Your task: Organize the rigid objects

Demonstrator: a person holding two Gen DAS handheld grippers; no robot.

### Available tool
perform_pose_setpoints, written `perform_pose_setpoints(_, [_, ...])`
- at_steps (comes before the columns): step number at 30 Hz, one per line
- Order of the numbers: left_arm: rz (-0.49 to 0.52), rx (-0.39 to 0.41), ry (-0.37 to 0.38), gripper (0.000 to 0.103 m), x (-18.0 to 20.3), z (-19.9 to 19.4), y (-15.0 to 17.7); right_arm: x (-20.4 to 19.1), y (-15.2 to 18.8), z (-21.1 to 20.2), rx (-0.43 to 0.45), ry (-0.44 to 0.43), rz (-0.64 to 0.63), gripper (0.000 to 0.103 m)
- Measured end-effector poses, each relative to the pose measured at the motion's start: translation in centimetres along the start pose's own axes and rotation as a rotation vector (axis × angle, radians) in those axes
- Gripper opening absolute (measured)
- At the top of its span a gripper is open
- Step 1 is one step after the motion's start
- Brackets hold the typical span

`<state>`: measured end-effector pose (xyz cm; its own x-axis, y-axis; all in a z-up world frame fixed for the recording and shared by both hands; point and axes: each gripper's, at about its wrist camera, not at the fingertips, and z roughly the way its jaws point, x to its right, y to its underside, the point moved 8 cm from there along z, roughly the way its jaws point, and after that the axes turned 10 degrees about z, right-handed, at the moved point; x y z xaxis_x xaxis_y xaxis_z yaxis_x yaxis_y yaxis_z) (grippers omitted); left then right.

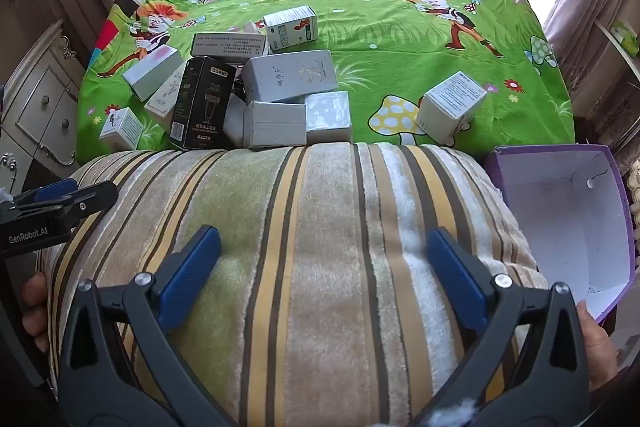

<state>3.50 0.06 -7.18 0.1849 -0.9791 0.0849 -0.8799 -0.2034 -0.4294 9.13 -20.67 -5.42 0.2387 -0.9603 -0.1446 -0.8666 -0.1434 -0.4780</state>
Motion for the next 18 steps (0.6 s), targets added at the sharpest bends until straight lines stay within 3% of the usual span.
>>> perform_pose_setpoints(18, [0.005,-0.009,-0.011,0.103,-0.18,0.37,0.17,-0.01,-0.04,-0.02,0.003,-0.004,0.003,0.103])
